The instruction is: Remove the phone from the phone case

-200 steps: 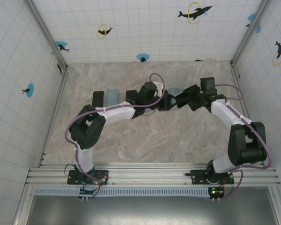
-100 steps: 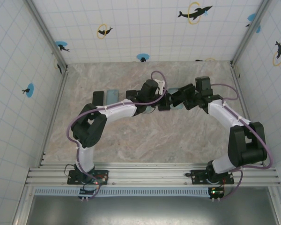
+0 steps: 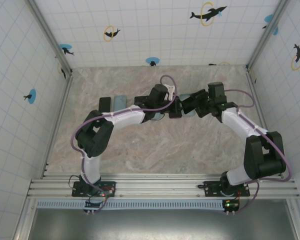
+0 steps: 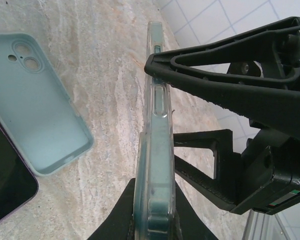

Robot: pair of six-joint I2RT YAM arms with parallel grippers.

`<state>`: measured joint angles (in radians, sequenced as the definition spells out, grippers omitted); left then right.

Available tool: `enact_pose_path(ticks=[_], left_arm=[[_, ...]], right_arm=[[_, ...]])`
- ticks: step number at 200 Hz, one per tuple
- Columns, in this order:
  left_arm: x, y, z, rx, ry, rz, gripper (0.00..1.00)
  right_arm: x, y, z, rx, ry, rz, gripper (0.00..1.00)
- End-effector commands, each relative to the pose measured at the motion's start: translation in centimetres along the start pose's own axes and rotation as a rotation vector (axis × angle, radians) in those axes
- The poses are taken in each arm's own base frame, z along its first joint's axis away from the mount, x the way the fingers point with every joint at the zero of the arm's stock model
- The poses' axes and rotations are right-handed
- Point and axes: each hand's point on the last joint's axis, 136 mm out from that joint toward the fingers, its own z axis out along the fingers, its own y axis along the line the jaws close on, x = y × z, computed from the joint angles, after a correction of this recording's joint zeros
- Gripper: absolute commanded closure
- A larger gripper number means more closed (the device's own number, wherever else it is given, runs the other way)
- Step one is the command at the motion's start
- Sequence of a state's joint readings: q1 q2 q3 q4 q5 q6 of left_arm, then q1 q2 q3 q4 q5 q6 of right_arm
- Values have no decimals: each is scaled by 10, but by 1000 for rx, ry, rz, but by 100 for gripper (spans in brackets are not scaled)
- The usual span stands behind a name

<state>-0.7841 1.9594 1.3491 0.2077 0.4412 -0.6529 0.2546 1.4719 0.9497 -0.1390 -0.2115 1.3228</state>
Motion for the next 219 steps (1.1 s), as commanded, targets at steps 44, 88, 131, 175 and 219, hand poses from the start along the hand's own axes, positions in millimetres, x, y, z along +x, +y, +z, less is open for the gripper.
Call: enact_pose_path(ticks=[44,88,131,175,219], left_arm=[[-52,-31,-63,132,-38,20,98],[-61,-39,-99,241,1,-26,99],[-69,-52,-135,377,-1,-123,100],[-71,-72,-161,476,32,-185,99],[-72,-78,-172,508,30,-236,99]], right_arm=[[7,34,-26,-98,-11,-407,6],[13,67,-46,-352,-31,-614,10],[27,95,-71,-642,3,-641,17],[42,112,-86,-832,62,-608,28],[54,129,-99,-984,124,-501,49]])
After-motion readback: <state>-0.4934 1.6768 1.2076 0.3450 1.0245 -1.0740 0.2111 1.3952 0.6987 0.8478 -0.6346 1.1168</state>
